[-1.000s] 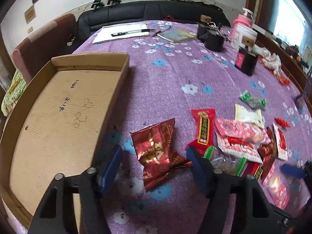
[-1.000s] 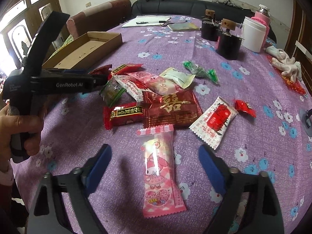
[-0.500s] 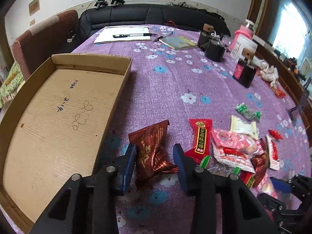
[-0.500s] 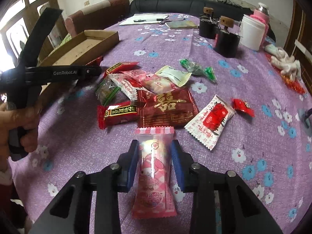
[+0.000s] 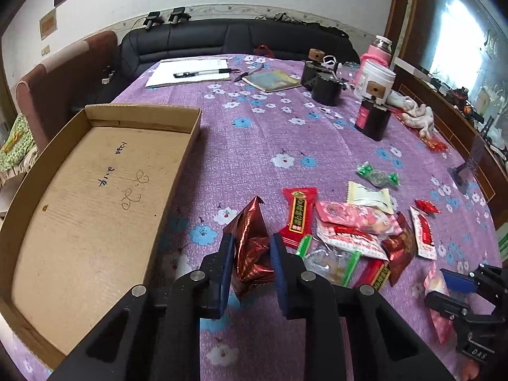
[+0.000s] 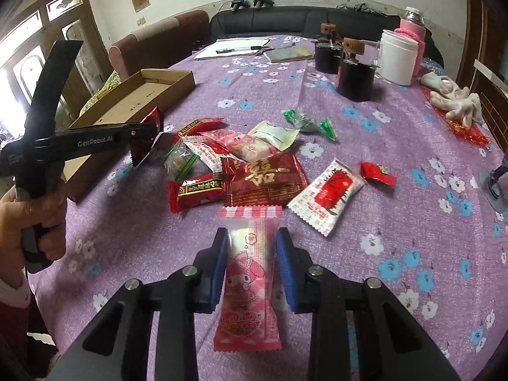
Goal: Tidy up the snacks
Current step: 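Carry both snacks to the cardboard tray and open both grippers to drop them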
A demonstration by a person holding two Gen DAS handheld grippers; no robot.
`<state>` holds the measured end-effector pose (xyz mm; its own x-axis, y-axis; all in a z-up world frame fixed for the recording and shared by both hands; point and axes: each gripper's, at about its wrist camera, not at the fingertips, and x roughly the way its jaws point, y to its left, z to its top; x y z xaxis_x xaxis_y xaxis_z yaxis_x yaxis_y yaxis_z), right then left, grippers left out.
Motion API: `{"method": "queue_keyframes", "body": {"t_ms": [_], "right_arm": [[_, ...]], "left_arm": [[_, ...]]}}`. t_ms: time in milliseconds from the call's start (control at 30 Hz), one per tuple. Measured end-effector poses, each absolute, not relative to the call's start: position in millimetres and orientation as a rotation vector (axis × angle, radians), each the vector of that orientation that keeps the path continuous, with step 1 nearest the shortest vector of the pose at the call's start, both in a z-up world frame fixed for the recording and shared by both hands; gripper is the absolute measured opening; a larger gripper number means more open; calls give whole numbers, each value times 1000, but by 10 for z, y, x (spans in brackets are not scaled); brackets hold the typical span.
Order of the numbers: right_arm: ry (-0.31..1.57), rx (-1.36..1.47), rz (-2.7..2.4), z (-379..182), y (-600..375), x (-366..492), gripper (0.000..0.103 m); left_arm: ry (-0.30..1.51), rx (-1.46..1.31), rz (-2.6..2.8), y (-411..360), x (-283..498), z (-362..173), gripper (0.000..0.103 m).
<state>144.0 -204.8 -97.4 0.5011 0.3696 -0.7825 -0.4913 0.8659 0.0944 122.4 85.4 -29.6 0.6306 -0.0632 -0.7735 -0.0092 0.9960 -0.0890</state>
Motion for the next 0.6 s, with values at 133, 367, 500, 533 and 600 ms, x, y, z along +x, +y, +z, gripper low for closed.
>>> {"method": "queue_keyframes", "body": {"t_ms": [133, 367, 500, 533, 600], "right_arm": [[904, -135, 526, -954, -2107, 1392, 29], [870, -131, 553, -826, -2085, 1278, 29], [856, -128, 581, -759, -1998, 1257, 29], [851, -130, 588, -739, -1964, 1253, 29], [844, -137, 603, -706, -1890, 1243, 29]], "left_arm": [[872, -96, -48, 868, 1130, -249, 23], [825, -102, -56, 904, 958, -62, 23], [797, -107, -35, 1005, 856, 60, 23], [790, -108, -26, 1047, 834, 87, 23], [781, -114, -11, 1129, 796, 125, 23]]}}
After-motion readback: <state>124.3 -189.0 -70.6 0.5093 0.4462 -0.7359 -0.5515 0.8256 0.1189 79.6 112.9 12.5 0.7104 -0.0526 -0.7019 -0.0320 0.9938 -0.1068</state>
